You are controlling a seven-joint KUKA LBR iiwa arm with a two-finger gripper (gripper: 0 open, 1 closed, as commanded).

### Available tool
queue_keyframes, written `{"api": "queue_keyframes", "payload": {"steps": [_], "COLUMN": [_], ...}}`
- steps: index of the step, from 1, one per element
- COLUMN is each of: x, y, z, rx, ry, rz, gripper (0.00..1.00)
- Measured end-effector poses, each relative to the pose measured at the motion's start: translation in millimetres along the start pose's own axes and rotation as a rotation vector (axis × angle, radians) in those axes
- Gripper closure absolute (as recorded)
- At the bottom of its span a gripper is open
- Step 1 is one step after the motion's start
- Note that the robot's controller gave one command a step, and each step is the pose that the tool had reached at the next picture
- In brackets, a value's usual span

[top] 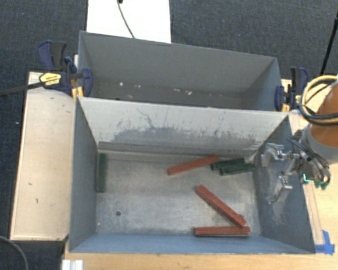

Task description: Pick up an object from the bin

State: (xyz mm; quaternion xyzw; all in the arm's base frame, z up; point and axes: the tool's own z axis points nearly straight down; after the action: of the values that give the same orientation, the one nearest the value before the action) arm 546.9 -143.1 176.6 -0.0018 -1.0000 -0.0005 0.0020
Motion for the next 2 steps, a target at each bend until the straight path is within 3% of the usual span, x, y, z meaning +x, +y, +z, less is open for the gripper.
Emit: {"api": "queue_keyframes", "payload": {"steps": [1,2], "x": [39.6,42.3], "y": [55,119], "z": [96,106], "rx": [0.0,-0.001], "ry": [-0.003,-0.004], "rz": [-0.239,-0.158], "gripper": [0.0,0.0]}}
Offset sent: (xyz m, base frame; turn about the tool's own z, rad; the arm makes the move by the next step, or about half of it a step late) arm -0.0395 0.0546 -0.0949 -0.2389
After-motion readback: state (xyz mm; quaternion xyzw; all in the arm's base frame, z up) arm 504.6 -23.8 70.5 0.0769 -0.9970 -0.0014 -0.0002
